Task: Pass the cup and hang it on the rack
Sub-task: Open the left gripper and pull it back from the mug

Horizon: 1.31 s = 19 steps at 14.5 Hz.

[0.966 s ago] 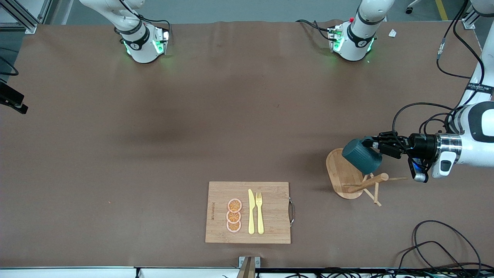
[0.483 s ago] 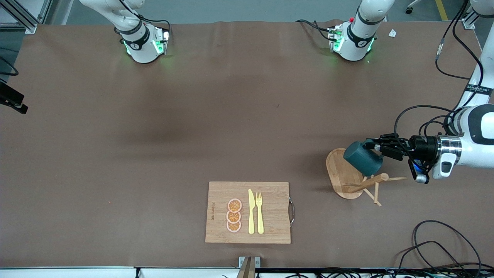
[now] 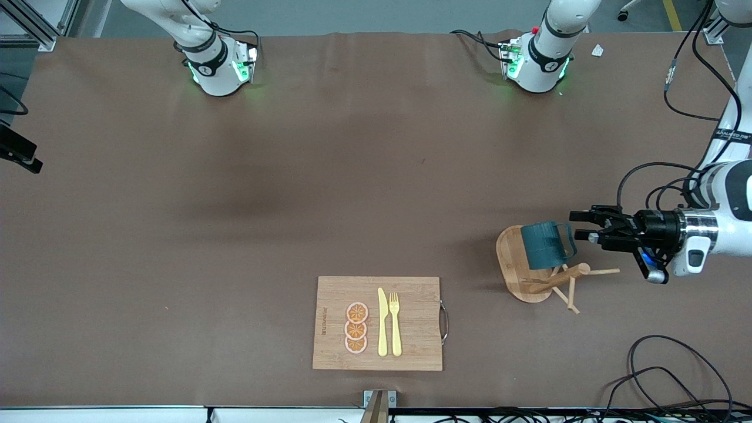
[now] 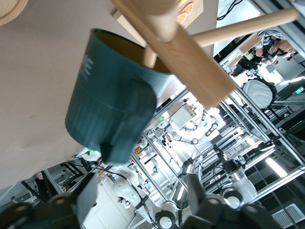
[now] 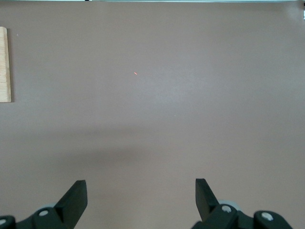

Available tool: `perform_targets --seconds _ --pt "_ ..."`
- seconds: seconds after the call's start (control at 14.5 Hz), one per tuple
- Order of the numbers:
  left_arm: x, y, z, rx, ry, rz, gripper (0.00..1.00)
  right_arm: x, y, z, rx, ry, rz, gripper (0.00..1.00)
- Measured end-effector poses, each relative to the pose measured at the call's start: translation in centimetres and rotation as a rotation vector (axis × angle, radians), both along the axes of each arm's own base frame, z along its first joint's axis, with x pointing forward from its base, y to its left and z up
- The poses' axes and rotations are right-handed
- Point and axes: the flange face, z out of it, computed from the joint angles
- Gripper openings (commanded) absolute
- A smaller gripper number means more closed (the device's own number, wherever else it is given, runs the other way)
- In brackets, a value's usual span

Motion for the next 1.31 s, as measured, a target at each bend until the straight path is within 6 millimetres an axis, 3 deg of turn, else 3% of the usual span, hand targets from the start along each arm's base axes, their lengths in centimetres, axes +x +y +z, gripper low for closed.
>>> perform_targets --seconds 0.34,0.55,0.9,1.1,1.31 --pt "0.7 2.6 5.3 0.033 0.008 0.001 1.00 0.0 0.0 0.0 0.000 0.000 0.000 1.00" --pt "0.3 3.2 9.5 0.177 -0.044 -0.033 1.00 0.0 0.0 0.0 0.000 0.000 0.000 1.00" --pt "-0.8 1.5 17.7 0.509 -0.212 -0.107 1.00 0.0 0.0 0.0 0.000 0.000 0.000 1.00" --pt "-1.4 -1.6 20.6 0.768 -0.412 -0.247 1.00 0.0 0.0 0.0 0.000 0.000 0.000 1.00" --pt "-1.9 -4.0 22.6 0.872 -0.554 -0.350 1.00 0.0 0.0 0.0 0.000 0.000 0.000 1.00"
